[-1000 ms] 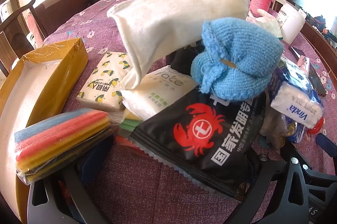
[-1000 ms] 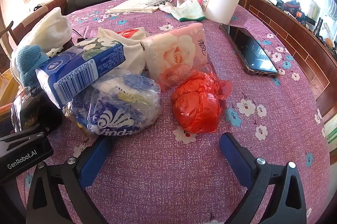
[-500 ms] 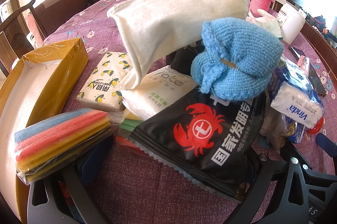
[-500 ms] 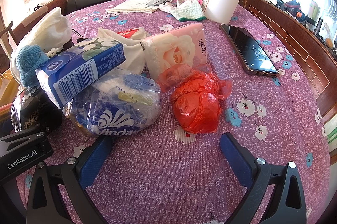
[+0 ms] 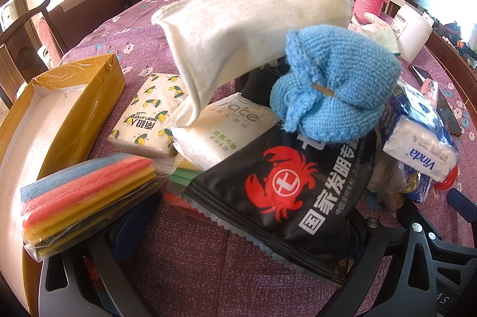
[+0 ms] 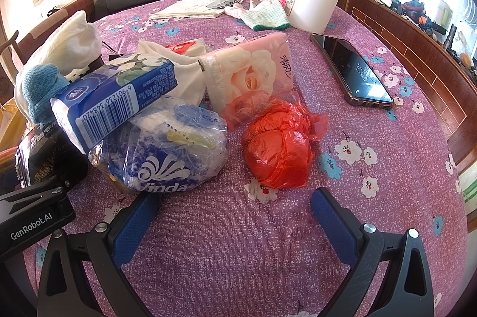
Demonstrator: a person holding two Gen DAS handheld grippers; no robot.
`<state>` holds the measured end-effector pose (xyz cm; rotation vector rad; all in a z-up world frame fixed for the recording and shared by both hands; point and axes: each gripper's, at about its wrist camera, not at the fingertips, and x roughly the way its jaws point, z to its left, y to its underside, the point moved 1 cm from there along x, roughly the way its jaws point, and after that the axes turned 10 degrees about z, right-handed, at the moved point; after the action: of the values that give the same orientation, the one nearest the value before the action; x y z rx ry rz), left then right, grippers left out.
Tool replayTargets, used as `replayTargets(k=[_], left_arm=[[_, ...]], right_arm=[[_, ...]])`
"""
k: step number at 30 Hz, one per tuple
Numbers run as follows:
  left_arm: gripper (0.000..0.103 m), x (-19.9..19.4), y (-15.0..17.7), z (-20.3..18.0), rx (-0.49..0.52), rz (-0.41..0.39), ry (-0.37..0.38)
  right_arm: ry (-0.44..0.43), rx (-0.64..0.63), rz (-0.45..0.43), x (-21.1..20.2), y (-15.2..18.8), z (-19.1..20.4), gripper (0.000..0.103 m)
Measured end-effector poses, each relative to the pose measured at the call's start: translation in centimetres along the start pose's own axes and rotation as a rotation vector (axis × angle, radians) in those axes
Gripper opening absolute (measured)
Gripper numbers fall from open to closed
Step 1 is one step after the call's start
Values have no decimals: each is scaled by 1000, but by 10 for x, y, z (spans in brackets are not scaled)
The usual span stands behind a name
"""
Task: Organize soft objects
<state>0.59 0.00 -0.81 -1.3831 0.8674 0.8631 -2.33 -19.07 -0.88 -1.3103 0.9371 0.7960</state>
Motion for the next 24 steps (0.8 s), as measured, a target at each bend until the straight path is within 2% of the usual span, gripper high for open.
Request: replayTargets(k=[24], left_arm=[[103,0,0,0,0,0,0]], right_arm=[[14,28,0,0,-1,1,102]])
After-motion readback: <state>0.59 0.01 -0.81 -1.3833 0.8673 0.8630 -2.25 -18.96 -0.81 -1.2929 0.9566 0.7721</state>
